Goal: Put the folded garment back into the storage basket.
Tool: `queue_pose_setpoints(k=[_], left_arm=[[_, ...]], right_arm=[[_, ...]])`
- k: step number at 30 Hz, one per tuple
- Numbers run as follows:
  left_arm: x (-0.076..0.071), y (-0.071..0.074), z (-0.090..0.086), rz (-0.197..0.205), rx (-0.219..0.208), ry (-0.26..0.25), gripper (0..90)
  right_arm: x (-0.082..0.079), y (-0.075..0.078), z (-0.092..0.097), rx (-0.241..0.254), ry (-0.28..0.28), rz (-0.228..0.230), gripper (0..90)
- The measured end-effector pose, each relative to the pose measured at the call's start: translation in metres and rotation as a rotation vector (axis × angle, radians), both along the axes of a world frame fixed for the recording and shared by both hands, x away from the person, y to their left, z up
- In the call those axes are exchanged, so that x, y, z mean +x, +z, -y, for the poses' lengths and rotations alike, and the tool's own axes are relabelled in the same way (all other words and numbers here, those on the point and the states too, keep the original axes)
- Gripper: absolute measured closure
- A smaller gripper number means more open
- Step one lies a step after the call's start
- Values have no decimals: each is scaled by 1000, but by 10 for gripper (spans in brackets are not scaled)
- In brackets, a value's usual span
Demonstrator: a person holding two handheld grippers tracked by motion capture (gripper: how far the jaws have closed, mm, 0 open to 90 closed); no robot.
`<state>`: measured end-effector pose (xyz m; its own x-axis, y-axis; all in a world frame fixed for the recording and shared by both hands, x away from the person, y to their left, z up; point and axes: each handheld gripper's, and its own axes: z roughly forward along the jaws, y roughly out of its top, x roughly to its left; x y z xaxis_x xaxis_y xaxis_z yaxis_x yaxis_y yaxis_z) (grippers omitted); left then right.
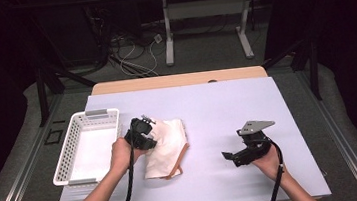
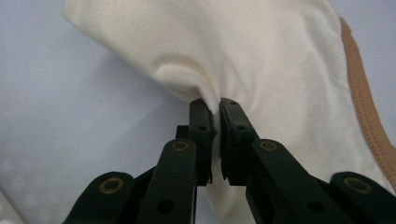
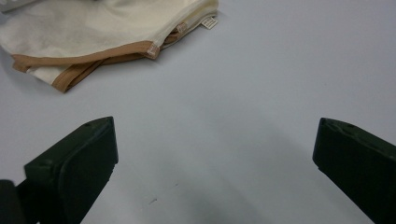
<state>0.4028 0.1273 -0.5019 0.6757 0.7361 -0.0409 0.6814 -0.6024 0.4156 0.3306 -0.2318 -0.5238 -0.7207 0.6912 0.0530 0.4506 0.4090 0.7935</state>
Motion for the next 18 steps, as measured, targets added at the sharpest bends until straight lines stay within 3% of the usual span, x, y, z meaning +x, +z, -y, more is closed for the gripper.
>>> queue_pose_setpoints(k=[5,18], left_arm=[[-1,8,1,14,7,-7,845],[-3,30,4,32,79,-60,846]], right_arm=[[-1,-2,-4,-49,35,-31,0],[-2,-4,-8,-78,39,-34,0]])
